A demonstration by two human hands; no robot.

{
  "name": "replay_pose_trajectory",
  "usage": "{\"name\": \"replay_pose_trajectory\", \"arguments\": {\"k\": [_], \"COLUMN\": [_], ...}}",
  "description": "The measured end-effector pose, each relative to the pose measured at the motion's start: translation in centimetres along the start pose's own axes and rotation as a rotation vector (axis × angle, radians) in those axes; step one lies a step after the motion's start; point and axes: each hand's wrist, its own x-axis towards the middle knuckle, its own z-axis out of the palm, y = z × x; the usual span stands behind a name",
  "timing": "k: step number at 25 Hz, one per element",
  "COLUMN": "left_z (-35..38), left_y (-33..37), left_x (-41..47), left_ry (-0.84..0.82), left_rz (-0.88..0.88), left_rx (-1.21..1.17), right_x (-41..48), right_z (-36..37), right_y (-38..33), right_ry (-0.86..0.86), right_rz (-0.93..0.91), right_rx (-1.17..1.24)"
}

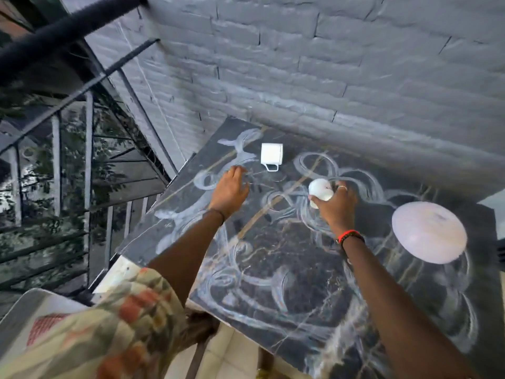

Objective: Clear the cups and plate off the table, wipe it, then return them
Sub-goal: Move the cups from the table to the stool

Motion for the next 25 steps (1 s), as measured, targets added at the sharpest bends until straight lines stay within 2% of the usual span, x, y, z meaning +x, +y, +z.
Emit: {"name": "replay_pose_trajectory", "arguments": {"k": [5, 8, 10, 15, 21, 25], "left_z": [2.5, 3.0, 6.1, 6.9, 7.6, 7.0], "left_y": [0.6, 0.8, 1.1, 1.0, 1.4, 0.5], "left_x": [7.4, 9.6, 14.3, 17.2, 19.1, 16.8], "left_ry": [-0.079, -0.107, -0.211, -0.329, -0.304, -0.166], "left_rz": [0.059, 0.094, 0.117, 0.159, 0.129, 0.027], "left_rx": [0.095, 0.137, 0.166, 0.322, 0.303, 0.047], "right_x": [2.8, 2.0, 4.6, 3.6, 4.1, 4.0], "right_z": [2.0, 2.3, 3.7, 4.0, 4.3, 4.0], "right_y": [1.5, 1.3, 2.9, 3.0, 3.4, 3.1], "right_ry": [-0.107, -0.102, -0.089, -0.064, -0.015, -0.013], "right_rz": [0.003, 0.005, 0.025, 0.007, 0.018, 0.038], "right_rx": [-0.139, -0.153, -0.161, -0.092, 0.008, 0.031]}}
